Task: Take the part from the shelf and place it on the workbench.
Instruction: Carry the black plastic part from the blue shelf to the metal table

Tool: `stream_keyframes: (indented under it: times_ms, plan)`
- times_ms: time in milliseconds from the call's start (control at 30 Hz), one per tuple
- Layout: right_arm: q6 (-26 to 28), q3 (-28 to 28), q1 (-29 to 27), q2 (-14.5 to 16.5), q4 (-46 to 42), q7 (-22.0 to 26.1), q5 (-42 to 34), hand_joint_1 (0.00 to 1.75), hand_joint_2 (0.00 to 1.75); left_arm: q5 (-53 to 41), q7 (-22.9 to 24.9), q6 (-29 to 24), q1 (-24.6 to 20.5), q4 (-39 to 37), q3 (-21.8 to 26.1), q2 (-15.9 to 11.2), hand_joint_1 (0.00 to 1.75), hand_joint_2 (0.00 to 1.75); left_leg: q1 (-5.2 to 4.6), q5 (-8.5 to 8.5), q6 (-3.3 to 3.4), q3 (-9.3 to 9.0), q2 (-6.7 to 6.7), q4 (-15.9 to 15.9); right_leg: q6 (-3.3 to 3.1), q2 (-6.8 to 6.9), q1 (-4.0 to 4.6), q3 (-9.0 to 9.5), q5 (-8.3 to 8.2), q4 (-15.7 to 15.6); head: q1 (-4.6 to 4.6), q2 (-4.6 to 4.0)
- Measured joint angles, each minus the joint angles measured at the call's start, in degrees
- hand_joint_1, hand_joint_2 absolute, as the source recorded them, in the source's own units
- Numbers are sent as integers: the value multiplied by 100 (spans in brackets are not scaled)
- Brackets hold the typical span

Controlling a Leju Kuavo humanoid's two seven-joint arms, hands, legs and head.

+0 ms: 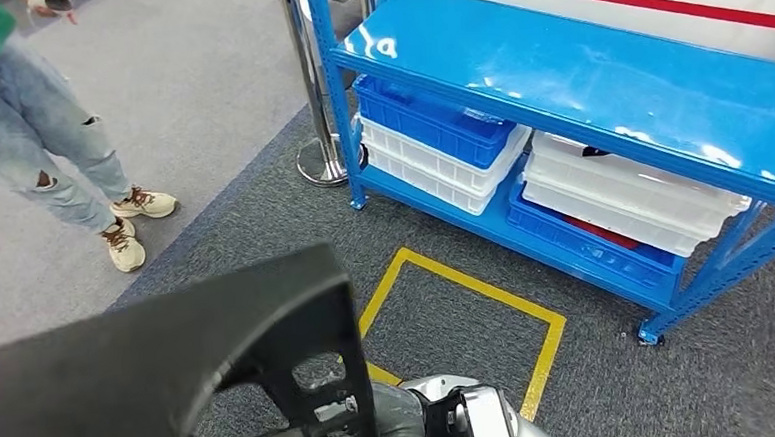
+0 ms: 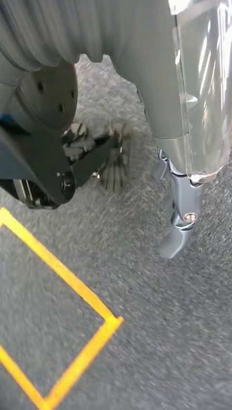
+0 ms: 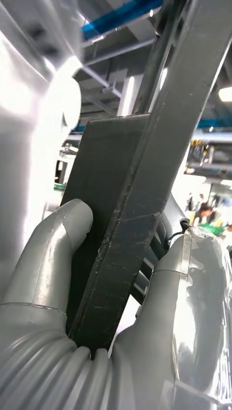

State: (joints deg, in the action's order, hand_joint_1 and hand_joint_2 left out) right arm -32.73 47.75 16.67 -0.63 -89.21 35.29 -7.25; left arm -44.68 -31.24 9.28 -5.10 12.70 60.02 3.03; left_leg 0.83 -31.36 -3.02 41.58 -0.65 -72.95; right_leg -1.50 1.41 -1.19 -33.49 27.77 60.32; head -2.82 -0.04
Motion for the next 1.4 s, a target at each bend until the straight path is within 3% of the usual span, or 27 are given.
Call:
stream_keyframes:
  times_ms: [33,67,100,167,233,300,333,400,467,533,567,600,667,733,767,800,833,867,967,1033,1067,1133,1167,1200,1267,1333,1400]
  plan:
    - [24,-16,33,6,112,8,-32,171,175,-16,13,2,-15,0,0,1,0,175,1,-2,0,47,20,-123,-5,77,9,0,3,1,-1,0]
    - [33,-40,75,19,235,44,-46,171,175,-32,24,3,-21,0,0,1,0,175,0,100,11,-20,34,-22,-8,145,18,4,6,1,-1,0]
    - [31,-70,117,38,351,94,-44,171,175,-43,32,3,-25,0,0,1,0,175,-7,278,35,-195,63,286,-9,207,26,13,10,0,0,0]
    - [11,-124,184,87,539,198,-3,171,175,-48,35,2,-46,0,-1,-1,0,175,-60,554,122,-606,258,1063,0,318,46,33,17,-9,2,0]
    - [-18,-150,209,125,647,252,50,171,175,-49,32,1,-80,0,-2,-2,0,175,-130,613,224,-765,383,1428,35,427,57,45,18,-28,2,0]
    - [-36,-160,212,160,721,264,84,171,175,-49,26,-2,-84,0,-2,-10,0,175,-152,640,304,-775,283,1483,90,521,57,80,15,-67,1,0]
    - [-41,-162,213,179,748,266,97,171,175,-46,23,-4,-72,0,-1,-10,0,175,-137,669,330,-811,225,1539,119,471,50,101,33,-62,6,0]
    - [-53,-169,217,209,782,279,115,171,175,-39,20,-10,-62,0,0,-2,0,175,-95,737,381,-886,119,1652,162,203,40,12,220,201,19,0]
    - [-93,-174,206,210,819,293,125,171,175,-22,20,-14,-76,0,0,5,0,175,-77,760,405,-878,6,1669,179,-51,34,-316,555,860,30,-1]
    - [-151,-175,186,204,858,298,129,171,175,10,27,-22,-75,0,2,4,0,175,-74,755,405,-852,-139,1635,196,-109,31,-592,682,1353,33,-1]
    - [-175,-175,182,204,870,300,128,171,175,30,36,-33,-65,0,7,4,0,175,-70,745,394,-841,-218,1607,204,-120,23,-602,587,1335,33,-1]
    - [-197,-174,182,205,874,303,127,171,175,42,52,-50,-51,0,15,3,0,175,-63,728,377,-832,-298,1569,211,-145,8,-505,401,1112,33,-1]
    - [-229,-173,183,208,873,309,124,171,175,40,115,-129,-23,0,33,-13,0,175,-52,669,315,-785,-452,1448,221,-369,-39,-208,75,454,34,-1]
    - [-244,-172,177,209,865,317,114,171,175,-20,231,-276,3,0,42,-54,0,175,-40,627,242,-692,-585,1340,197,-586,-59,-79,9,139,30,0]
    - [-249,-170,173,213,861,322,106,171,175,-63,298,-361,25,0,43,-81,0,175,-28,628,204,-650,-645,1319,167,-605,-46,-82,30,133,29,0]
    - [-254,-170,171,218,858,327,95,171,175,-112,368,-441,53,0,43,-108,0,175,-9,637,175,-624,-703,1322,127,-539,-40,-88,23,136,27,0]
    - [-265,-169,171,227,858,329,85,171,175,-164,449,-528,86,-1,42,-138,0,175,1,636,145,-608,-683,1311,87,-465,-34,-81,17,122,29,0]
    - [-278,-169,173,240,858,332,76,171,175,-213,539,-624,114,-1,40,-176,0,175,-4,594,118,-571,-571,1232,50,-395,-38,-67,15,107,21,0]
    - [-330,-169,168,264,865,347,70,171,175,-315,867,-933,136,-1,40,-313,0,175,-17,203,42,-183,-82,431,-24,-160,-17,-39,35,89,-2,0]
    - [-350,-164,163,264,881,350,78,171,175,-329,1077,-1112,153,0,41,-402,0,175,-6,25,20,114,13,-136,-46,6,7,-32,59,90,-2,0]
    - [-352,-162,164,264,888,350,81,171,175,-326,1164,-1202,175,0,42,-438,0,175,-6,78,24,135,28,-167,-52,83,17,-22,72,90,-3,0]
    - [-355,-157,172,264,886,350,83,171,175,-291,1257,-1377,216,1,50,-517,0,175,-22,433,82,-152,96,395,-55,222,37,21,106,88,-3,0]
    - [-355,-157,179,264,875,349,83,171,175,-257,1262,-1437,220,3,65,-558,0,175,-55,572,135,-356,226,782,-52,288,48,49,123,81,-2,0]
    - [-355,-156,189,263,865,349,82,171,175,-218,1240,-1470,213,5,89,-600,0,175,-100,662,192,-518,348,1096,-42,352,61,71,137,71,-2,0]
    - [-354,-156,205,258,849,346,79,171,175,-167,1154,-1464,200,14,145,-689,0,175,-176,661,283,-624,478,1339,-9,478,80,102,149,37,-2,0]
    - [-349,-154,225,252,846,343,78,171,175,-162,1060,-1395,232,20,185,-785,0,175,-162,695,336,-658,353,1431,45,549,93,161,161,-8,2,0]
    - [-335,-150,246,237,844,347,80,171,175,-158,978,-1296,255,22,222,-856,0,175,-110,750,386,-753,231,1569,92,324,88,133,286,150,12,0]
